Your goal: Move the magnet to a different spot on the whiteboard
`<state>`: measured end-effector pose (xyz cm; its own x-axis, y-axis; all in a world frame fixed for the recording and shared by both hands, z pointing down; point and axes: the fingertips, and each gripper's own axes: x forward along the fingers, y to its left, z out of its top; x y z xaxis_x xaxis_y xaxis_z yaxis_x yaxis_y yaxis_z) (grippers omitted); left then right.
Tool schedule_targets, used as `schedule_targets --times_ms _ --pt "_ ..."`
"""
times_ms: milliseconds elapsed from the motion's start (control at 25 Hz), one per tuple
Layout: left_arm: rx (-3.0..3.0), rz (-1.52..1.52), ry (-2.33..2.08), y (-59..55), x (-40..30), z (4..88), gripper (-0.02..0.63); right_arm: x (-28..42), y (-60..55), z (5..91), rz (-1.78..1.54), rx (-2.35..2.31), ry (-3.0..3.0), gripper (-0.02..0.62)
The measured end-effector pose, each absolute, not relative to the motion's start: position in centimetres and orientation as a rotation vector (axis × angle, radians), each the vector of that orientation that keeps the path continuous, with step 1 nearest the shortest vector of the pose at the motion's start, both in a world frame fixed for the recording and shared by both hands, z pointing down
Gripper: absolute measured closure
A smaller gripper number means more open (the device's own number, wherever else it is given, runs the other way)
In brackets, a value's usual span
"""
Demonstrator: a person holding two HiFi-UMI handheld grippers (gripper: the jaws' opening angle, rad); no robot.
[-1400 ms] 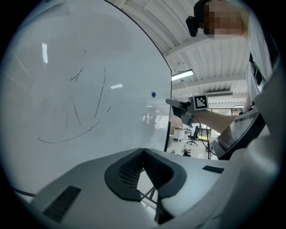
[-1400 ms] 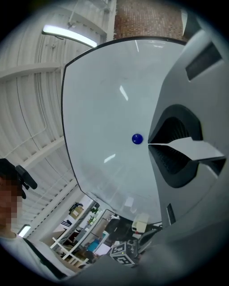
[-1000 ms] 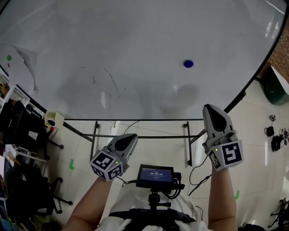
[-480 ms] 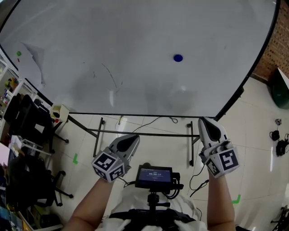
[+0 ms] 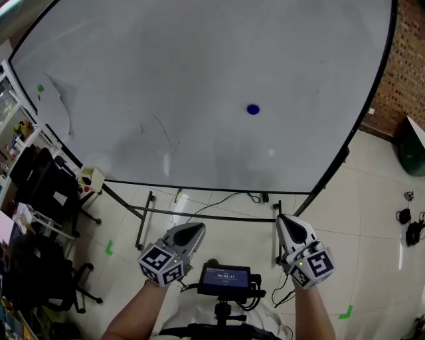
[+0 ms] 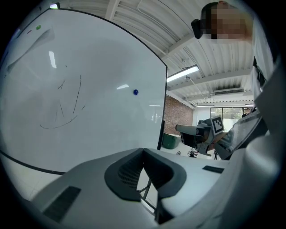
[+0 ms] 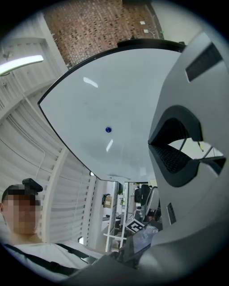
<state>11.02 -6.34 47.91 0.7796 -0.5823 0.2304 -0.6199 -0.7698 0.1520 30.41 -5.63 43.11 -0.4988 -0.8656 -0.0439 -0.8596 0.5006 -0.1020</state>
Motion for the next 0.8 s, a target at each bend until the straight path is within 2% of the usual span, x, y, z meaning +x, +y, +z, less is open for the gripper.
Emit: schedule_targets --times_ms 440,800 --pt "2.748 0.247 -0.916 -3.7 11.9 48.3 0.585 29.5 -2.6 45.9 -0.203 -1.493 2.666 0.563" --pt "2.746 0.285 -0.910 -1.9 9.9 49.6 0.584 25.0 -1.9 46.9 -0.239 -1.402 2.699 0.563"
